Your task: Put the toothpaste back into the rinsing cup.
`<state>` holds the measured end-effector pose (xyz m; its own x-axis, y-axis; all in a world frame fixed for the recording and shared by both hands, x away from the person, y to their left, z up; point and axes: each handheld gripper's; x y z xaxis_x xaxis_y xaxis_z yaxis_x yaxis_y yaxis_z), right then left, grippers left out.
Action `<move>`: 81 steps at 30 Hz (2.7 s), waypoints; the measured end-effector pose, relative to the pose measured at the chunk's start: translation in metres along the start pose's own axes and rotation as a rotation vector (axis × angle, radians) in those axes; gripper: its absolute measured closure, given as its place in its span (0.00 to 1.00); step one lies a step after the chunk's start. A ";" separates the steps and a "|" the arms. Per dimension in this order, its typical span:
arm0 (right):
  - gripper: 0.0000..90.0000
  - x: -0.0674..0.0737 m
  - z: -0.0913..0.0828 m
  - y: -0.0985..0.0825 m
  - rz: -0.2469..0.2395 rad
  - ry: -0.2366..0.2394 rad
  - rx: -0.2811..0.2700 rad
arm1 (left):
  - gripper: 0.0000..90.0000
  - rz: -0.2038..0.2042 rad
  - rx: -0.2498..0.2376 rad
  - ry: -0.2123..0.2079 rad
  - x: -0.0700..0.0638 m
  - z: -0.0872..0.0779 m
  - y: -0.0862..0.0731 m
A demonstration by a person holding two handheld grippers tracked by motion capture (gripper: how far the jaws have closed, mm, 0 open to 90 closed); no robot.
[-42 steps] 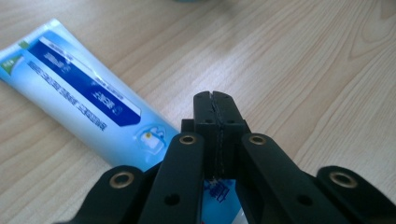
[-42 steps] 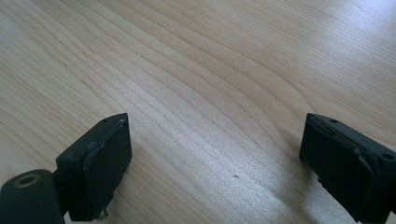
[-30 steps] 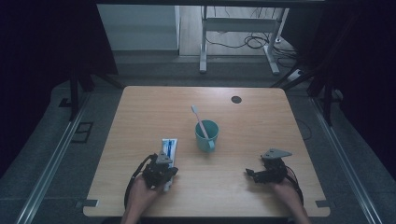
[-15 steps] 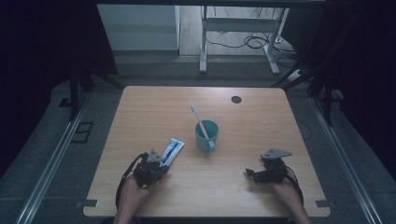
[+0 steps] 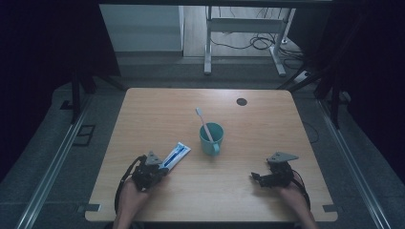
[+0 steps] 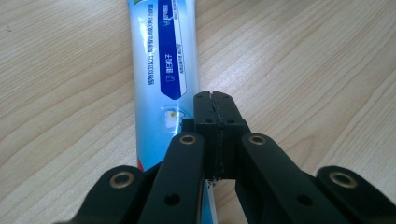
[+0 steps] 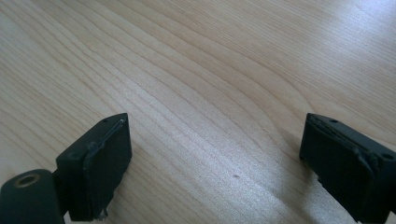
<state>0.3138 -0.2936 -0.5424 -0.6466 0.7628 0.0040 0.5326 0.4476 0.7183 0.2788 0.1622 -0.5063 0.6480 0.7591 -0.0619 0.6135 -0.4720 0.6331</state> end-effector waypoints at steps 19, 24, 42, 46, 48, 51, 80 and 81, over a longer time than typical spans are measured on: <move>0.10 0.000 0.000 0.000 -0.001 -0.001 0.001 | 0.82 -0.002 -0.012 0.051 -0.001 -0.010 0.006; 0.10 0.000 0.000 0.000 -0.001 -0.001 0.001 | 0.67 -0.016 -0.022 0.066 0.002 -0.015 0.008; 0.10 0.000 0.000 0.000 0.000 -0.001 0.000 | 0.34 -0.067 0.164 0.010 0.024 0.001 0.030; 0.10 0.000 0.000 0.000 -0.001 -0.001 0.000 | 0.31 -0.065 0.201 -0.001 0.025 0.005 0.037; 0.10 0.000 0.000 0.000 0.000 -0.001 0.000 | 0.30 -0.059 0.223 0.001 0.026 0.006 0.040; 0.10 0.000 0.000 0.000 0.000 -0.001 0.000 | 0.30 -0.048 0.271 0.001 0.027 0.009 0.045; 0.10 0.000 0.000 0.000 -0.001 -0.001 0.003 | 0.48 0.032 0.607 0.005 0.023 0.052 0.080; 0.10 0.000 0.000 0.000 -0.002 -0.001 0.002 | 0.49 0.026 0.608 0.003 0.023 0.053 0.080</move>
<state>0.3138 -0.2937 -0.5423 -0.6468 0.7626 0.0020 0.5328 0.4500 0.7167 0.3668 0.1180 -0.4983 0.6657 0.7446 -0.0493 0.7458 -0.6614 0.0799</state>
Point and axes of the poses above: each handheld gripper's, and its own axes: z roughly forward along the jaws, y roughly out of its top, x roughly to its left
